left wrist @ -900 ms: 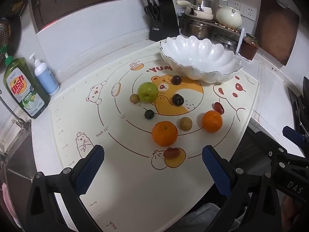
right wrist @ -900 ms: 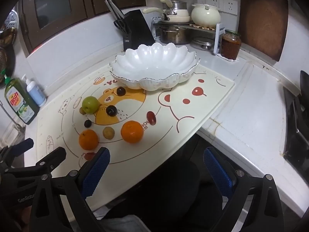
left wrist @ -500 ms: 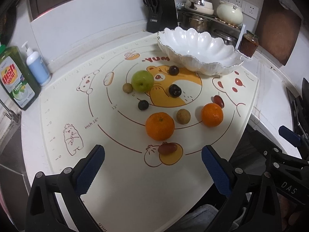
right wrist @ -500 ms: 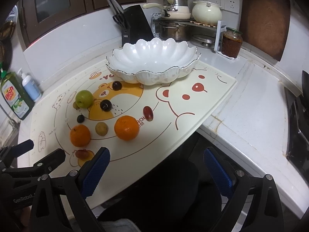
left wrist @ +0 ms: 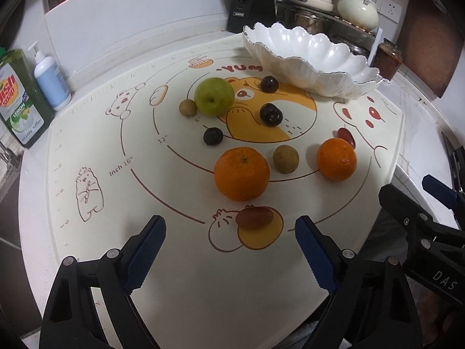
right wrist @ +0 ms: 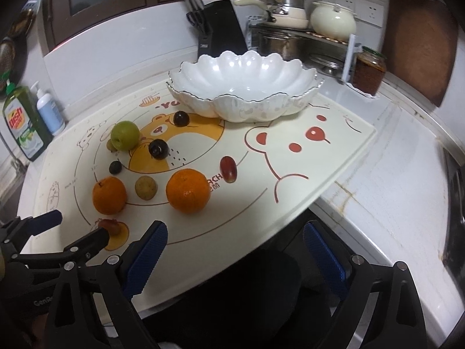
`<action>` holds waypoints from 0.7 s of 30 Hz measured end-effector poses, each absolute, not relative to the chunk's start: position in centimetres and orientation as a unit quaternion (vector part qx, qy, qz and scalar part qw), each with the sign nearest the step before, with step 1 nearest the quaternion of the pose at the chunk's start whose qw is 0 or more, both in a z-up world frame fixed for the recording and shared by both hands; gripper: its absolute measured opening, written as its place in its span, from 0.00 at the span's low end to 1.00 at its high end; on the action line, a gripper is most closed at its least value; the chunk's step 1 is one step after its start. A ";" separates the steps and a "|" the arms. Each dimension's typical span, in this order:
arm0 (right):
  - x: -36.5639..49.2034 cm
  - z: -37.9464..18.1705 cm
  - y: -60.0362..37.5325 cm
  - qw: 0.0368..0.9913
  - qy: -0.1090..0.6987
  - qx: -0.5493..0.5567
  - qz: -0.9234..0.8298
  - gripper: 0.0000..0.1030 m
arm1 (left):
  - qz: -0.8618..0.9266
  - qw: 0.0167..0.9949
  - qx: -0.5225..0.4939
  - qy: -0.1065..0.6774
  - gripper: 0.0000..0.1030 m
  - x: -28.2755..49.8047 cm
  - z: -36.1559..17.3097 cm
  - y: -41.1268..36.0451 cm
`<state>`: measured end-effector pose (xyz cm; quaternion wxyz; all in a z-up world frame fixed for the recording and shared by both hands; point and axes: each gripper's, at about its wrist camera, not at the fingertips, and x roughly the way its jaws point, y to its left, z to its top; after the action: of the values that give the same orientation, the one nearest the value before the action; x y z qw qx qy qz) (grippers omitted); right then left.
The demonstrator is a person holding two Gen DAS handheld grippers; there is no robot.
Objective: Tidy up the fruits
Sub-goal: 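Reach the right tool toward an orange while the left tool reaches a red date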
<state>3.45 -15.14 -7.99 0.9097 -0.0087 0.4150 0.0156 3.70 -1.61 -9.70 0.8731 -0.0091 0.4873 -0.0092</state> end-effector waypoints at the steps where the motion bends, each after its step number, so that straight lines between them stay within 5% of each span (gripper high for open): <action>1: 3.7 -8.1 -15.2 0.909 0.417 -0.013 0.017 0.93 | -0.008 0.872 -0.010 0.489 0.85 3.8 -10.0 -1.7; 21: 8.2 -10.0 -14.0 0.890 0.432 -0.060 0.134 0.87 | 0.015 0.866 -0.017 0.499 0.62 5.4 -11.9 -2.4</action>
<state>8.17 -13.96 -9.99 0.8900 -0.0605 0.4316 0.1338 5.39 -2.38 -11.91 0.8661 -0.0171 0.4993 0.0154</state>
